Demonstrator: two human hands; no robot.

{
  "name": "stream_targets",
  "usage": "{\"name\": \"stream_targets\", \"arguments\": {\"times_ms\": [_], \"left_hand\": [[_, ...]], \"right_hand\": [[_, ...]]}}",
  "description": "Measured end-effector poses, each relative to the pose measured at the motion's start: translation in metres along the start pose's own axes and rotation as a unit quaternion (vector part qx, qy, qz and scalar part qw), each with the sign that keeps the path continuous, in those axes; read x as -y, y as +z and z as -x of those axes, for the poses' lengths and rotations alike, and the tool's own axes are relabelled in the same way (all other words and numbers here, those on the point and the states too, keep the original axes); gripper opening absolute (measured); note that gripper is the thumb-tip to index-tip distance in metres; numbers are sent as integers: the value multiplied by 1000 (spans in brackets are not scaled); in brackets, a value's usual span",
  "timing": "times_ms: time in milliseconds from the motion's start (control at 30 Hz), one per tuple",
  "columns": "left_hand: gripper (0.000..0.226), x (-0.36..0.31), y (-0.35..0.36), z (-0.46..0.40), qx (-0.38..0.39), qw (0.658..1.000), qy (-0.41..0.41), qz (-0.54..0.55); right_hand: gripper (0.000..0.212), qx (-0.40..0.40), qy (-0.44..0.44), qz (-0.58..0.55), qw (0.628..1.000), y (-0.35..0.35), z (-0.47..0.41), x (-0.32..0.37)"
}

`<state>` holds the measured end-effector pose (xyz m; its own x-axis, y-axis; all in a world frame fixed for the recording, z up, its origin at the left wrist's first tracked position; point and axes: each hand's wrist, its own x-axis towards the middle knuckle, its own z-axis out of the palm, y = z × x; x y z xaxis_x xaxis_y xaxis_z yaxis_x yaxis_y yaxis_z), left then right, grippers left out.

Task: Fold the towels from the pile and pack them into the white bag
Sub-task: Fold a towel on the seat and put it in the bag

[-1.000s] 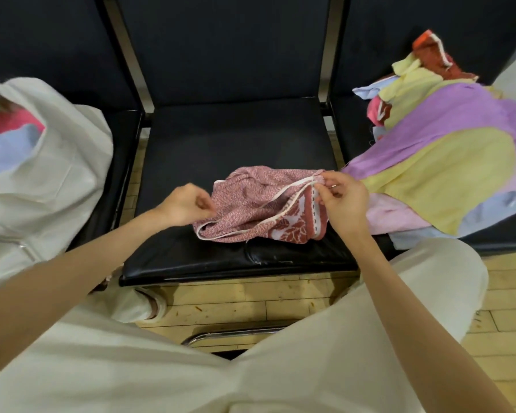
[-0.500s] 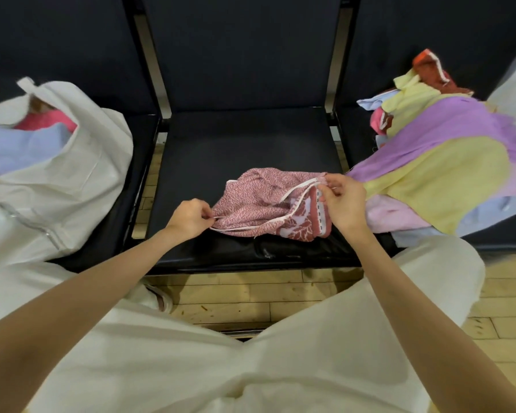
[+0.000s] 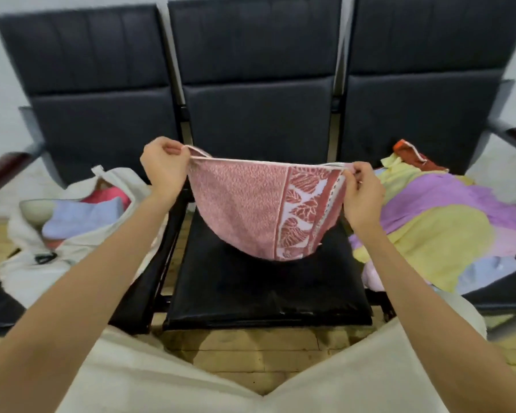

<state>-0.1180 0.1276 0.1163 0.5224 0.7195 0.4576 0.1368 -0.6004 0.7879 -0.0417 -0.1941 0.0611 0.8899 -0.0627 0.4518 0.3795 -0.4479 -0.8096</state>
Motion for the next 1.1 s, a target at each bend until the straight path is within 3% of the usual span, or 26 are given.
{"name": "stream_targets", "arguments": {"times_ms": [133, 267, 333, 667, 800, 900, 1000, 1100], "left_hand": [[2, -16, -19, -10, 14, 999, 41, -25], [13, -27, -45, -31, -95, 995, -10, 35], [12, -28, -52, -36, -86, 996, -27, 21], [8, -13, -68, -46, -121, 992, -16, 11], [19, -8, -57, -54, -79, 997, 11, -17], [17, 3, -38, -68, -20, 1000, -14, -16], [14, 13, -15, -87, 33, 997, -58, 26], [14, 8, 7, -103, 60, 991, -84, 82]], "right_hand": [[17, 67, -13, 10, 998, 9, -26, 24], [14, 91, -23, -1, 996, 18, -44, 38], [19, 107, -42, 23, 993, 21, -45, 47], [19, 80, -59, -11, 995, 28, -32, 60], [16, 55, -20, -14, 998, 40, -39, 57], [15, 66, 44, -48, 996, 53, -51, 51], [14, 88, 130, -103, 982, 64, -69, 44], [13, 88, 155, -173, 969, 70, -95, 41]]}}
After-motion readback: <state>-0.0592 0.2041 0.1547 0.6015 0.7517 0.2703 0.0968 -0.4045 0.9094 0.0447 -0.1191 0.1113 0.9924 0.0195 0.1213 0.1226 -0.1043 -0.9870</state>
